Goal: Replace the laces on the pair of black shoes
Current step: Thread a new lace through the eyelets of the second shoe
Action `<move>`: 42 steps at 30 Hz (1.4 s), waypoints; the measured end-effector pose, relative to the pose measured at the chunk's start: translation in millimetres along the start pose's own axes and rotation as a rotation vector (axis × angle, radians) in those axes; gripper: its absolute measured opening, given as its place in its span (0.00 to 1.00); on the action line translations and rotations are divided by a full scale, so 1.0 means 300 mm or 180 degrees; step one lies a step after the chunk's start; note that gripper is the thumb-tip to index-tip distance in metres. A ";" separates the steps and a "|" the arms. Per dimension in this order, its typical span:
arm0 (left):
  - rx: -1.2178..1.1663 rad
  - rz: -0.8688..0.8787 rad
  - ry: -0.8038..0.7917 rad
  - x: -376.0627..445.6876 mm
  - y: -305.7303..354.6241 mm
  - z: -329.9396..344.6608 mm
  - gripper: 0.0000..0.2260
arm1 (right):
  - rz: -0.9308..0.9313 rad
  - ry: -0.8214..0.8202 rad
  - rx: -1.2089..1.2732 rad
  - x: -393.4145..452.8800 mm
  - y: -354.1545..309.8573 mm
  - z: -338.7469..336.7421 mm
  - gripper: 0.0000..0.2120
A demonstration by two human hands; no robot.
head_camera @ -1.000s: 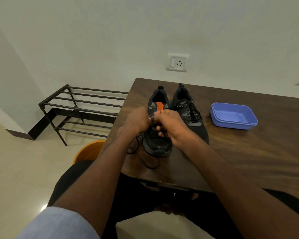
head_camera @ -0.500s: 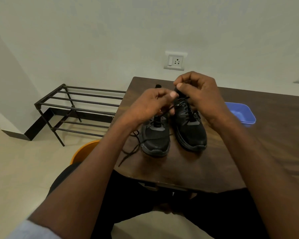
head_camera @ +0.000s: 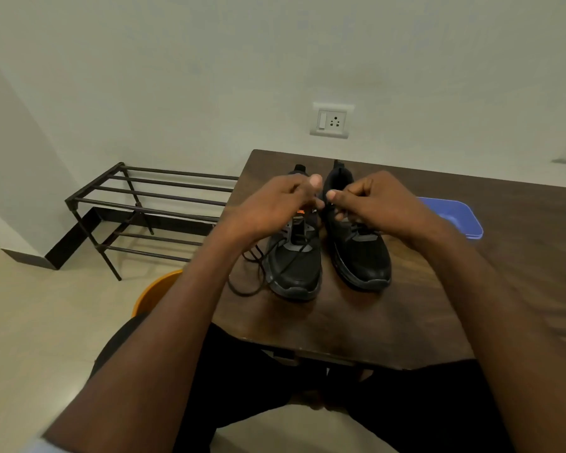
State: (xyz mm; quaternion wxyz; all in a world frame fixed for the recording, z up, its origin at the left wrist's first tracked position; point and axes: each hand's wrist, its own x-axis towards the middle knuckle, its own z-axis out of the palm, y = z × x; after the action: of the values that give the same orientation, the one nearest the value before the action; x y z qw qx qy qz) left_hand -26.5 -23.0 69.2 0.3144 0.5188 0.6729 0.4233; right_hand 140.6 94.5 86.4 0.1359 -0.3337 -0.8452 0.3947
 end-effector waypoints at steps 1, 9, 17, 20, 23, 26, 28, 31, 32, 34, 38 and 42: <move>-0.0225 0.0026 -0.0165 -0.006 0.013 0.010 0.18 | -0.0077 0.0005 0.0135 -0.001 -0.011 0.009 0.19; 0.0870 -0.0268 0.0042 -0.010 -0.058 -0.062 0.06 | 0.0098 0.0326 0.0548 0.006 0.050 -0.050 0.06; 0.0313 0.0060 -0.0244 0.002 -0.013 0.005 0.13 | 0.0120 -0.0384 0.0482 0.010 0.028 -0.003 0.11; 0.0428 0.0114 -0.0133 0.006 -0.026 0.005 0.05 | -0.0002 -0.0246 0.0725 0.011 0.013 0.008 0.08; 0.0811 -0.0158 0.0064 0.013 -0.082 -0.036 0.03 | 0.0169 0.0559 0.0800 0.021 0.043 0.007 0.05; 0.0916 -0.0292 -0.0057 0.019 -0.098 -0.046 0.02 | 0.0307 0.0649 0.0750 0.035 0.070 0.004 0.08; 0.0720 -0.0221 -0.0023 0.023 -0.089 -0.029 0.05 | 0.0245 0.0229 0.0577 0.035 0.061 0.016 0.10; 0.0203 -0.0202 0.0063 0.027 -0.071 0.006 0.06 | -0.0010 0.0044 0.0516 0.034 0.037 0.061 0.06; 0.0056 -0.0247 0.0075 0.027 -0.068 0.015 0.05 | -0.0062 0.0177 0.0566 0.038 0.034 0.076 0.04; -0.0261 -0.0396 0.0114 0.030 -0.074 0.020 0.05 | -0.0093 0.0516 0.0649 0.047 0.034 0.104 0.01; -0.0201 -0.0544 0.0352 0.043 -0.108 0.015 0.05 | -0.0172 0.0795 0.0510 0.079 0.054 0.154 0.06; 0.0766 -0.0491 0.1013 0.071 -0.178 0.030 0.05 | -0.0419 0.0293 -0.1202 0.142 0.111 0.199 0.31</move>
State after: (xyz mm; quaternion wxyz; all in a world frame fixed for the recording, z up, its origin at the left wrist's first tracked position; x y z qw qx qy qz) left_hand -47.5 -5.9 17.6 0.1715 0.4262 0.7975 0.3912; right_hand 94.8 104.2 20.8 0.1349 -0.3149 -0.9171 0.2038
